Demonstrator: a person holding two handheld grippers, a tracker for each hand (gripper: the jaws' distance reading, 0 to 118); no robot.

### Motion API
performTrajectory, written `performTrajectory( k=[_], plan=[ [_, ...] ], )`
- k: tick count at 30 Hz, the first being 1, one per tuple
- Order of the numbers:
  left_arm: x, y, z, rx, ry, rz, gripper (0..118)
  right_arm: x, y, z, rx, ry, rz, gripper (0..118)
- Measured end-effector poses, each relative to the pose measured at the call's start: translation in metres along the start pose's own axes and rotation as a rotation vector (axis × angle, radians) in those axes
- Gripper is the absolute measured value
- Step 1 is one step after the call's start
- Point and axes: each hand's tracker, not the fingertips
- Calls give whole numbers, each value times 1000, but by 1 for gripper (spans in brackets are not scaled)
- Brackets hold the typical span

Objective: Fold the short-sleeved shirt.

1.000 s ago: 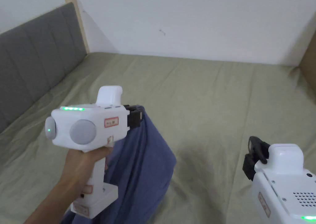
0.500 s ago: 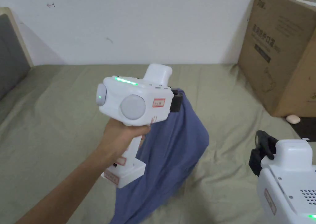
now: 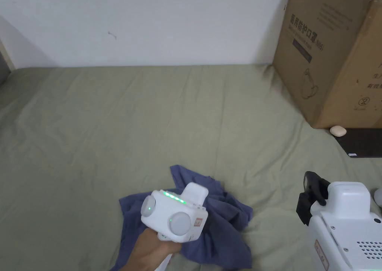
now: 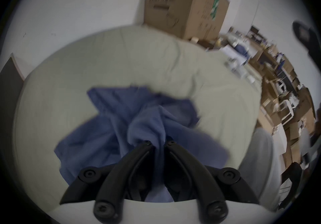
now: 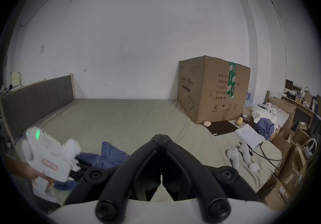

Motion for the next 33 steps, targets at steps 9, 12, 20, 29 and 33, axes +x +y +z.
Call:
performTrajectory(
  k=[9,12,20,29,33],
  plan=[
    [-10,-3,4,-4,15,141,51,-13,0,3,-25,19,6,0],
    [-8,0,40,161,33,180,104,-20,8,9,-6,23,5,0],
    [-25,19,173,625,151,191,104,-30,34,26,62,31,-7,0],
    [-62,-9,252,895,457,197,103,-44,62,33,145,56,-14,0],
    [-69,-32,258,959,582,160,102,-49,70,35,175,61,-15,0]
  ],
)
